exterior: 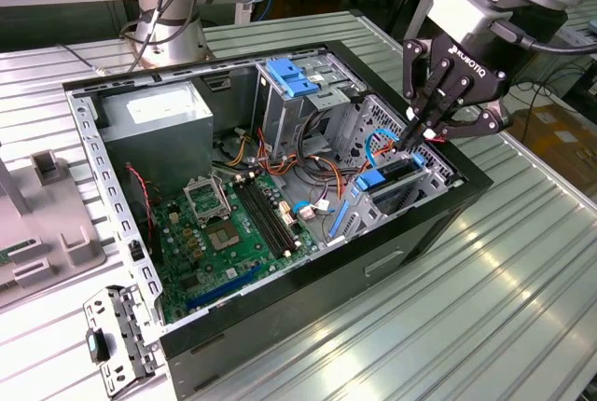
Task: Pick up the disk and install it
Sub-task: 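Insert the disk into the insertion slot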
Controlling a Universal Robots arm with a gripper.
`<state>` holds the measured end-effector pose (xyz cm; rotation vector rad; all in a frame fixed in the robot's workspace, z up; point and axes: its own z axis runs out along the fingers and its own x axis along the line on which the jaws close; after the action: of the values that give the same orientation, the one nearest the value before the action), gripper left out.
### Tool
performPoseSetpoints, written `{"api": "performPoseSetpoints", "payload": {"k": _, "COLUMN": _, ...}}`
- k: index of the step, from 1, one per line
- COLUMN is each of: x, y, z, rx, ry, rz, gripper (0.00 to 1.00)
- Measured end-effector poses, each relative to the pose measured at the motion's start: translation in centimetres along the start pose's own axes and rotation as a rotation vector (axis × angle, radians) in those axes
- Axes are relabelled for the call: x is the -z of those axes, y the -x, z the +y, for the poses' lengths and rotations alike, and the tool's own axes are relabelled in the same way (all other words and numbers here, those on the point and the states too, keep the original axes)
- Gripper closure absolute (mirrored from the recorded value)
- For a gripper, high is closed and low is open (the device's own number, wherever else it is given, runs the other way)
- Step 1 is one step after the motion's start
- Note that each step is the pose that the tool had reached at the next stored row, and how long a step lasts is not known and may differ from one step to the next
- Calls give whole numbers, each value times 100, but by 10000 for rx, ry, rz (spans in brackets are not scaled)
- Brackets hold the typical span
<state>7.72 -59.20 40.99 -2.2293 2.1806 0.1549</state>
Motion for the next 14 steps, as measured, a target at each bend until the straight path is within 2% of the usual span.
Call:
{"api": "performPoseSetpoints", "payload": {"k": 1, "x": 0, "y": 0, "z": 0, "rx": 0, "ry": 0, "rz": 0, "gripper": 88}}
{"api": "performPoseSetpoints", "payload": {"k": 2, "x": 0, "y": 0, "z": 0, "rx": 0, "ry": 0, "rz": 0, "gripper": 89}}
{"api": "performPoseSetpoints", "payload": {"k": 14, "x": -2, "y": 0, "z": 0, "rx": 0, "ry": 0, "rz": 0, "gripper": 89}}
